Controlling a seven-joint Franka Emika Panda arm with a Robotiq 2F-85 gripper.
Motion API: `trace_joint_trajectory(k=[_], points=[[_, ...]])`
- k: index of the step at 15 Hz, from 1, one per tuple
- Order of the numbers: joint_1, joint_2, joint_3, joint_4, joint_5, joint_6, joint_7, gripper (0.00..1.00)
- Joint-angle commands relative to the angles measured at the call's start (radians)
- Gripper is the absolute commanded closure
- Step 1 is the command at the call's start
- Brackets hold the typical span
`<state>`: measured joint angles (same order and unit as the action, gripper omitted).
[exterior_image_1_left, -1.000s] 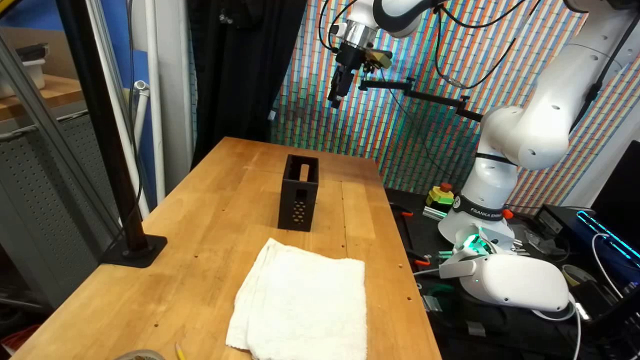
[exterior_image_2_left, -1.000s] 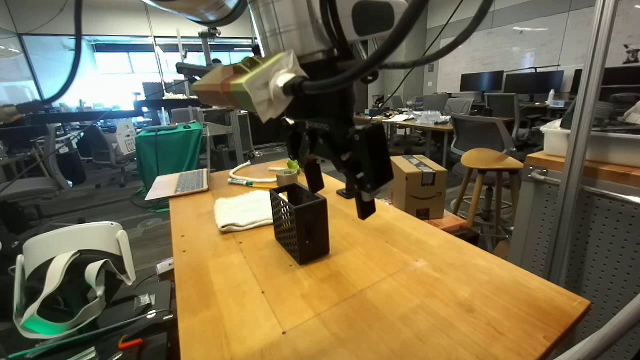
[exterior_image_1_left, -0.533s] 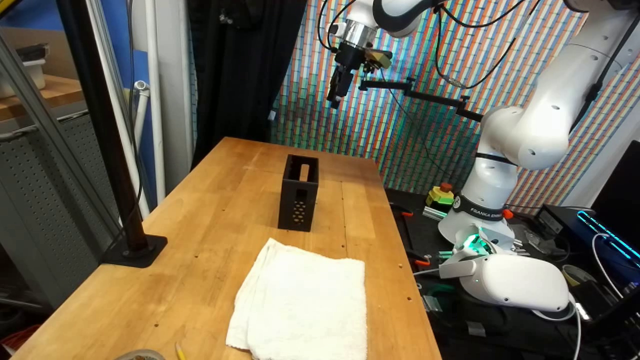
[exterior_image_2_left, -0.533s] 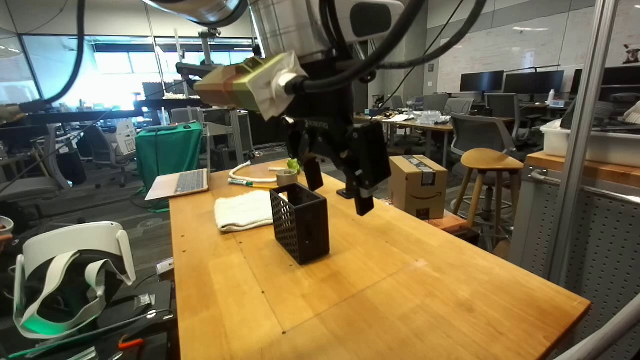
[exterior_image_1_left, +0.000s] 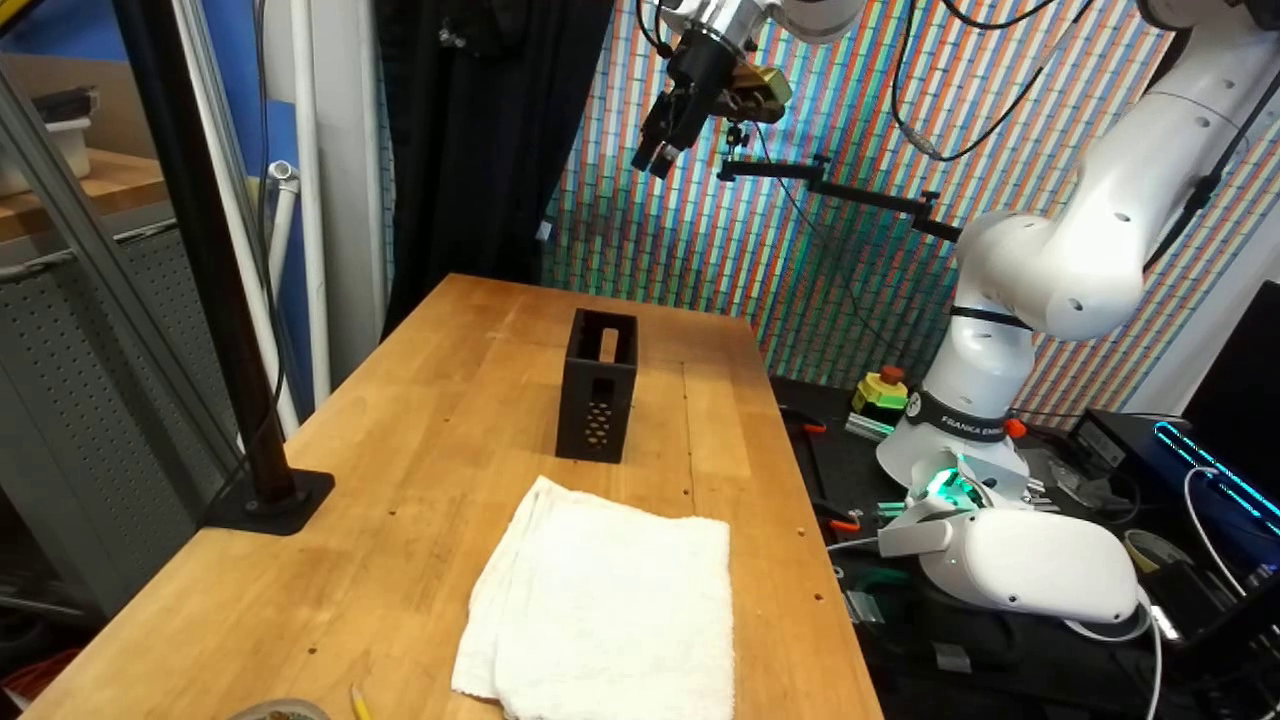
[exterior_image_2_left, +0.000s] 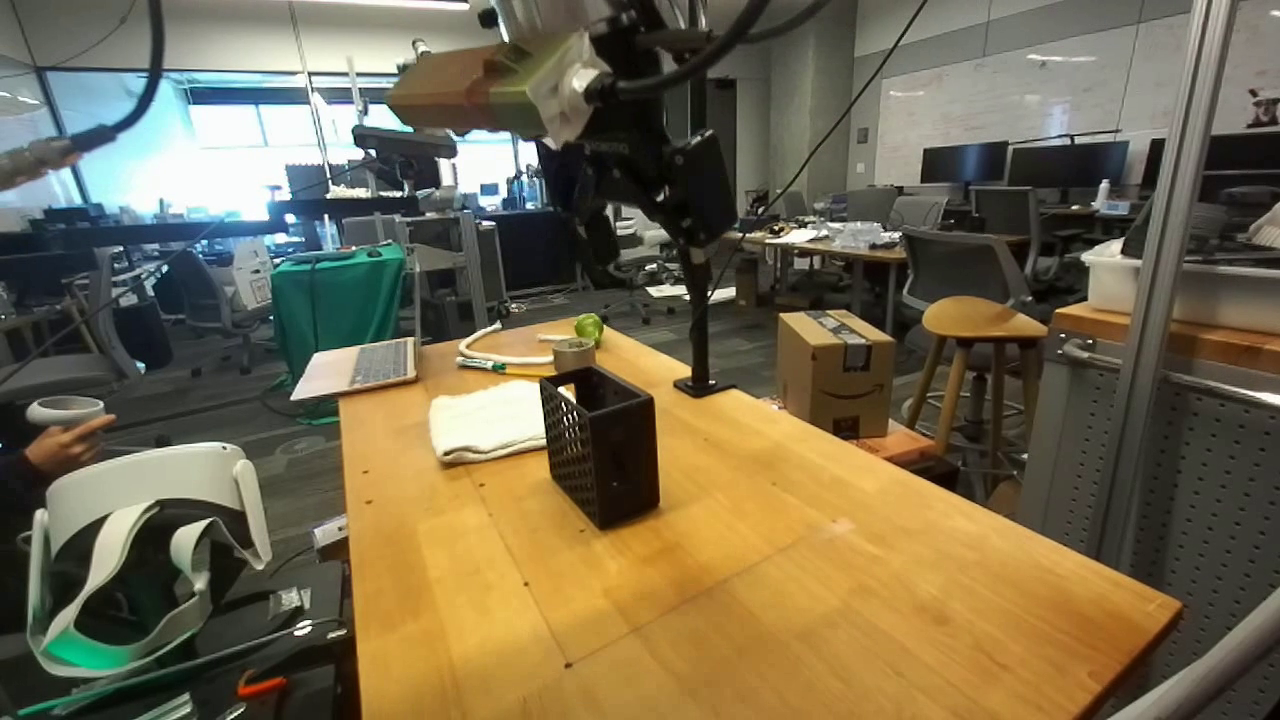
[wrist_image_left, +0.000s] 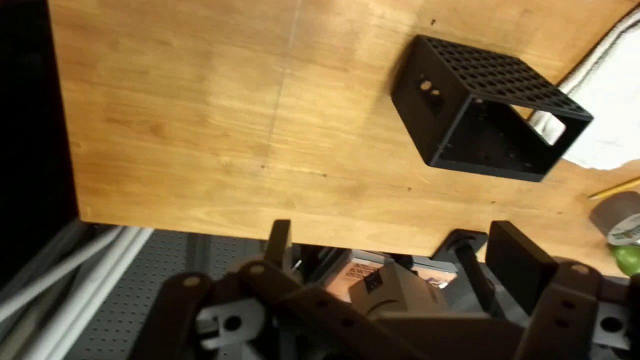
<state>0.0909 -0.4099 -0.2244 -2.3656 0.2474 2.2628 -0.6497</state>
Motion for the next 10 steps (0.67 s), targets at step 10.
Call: trace_joint_trajectory(k=[10], points=[[0.285,-0.420,0.094,-0.343,0.264,0.011,-0.313,0.00]])
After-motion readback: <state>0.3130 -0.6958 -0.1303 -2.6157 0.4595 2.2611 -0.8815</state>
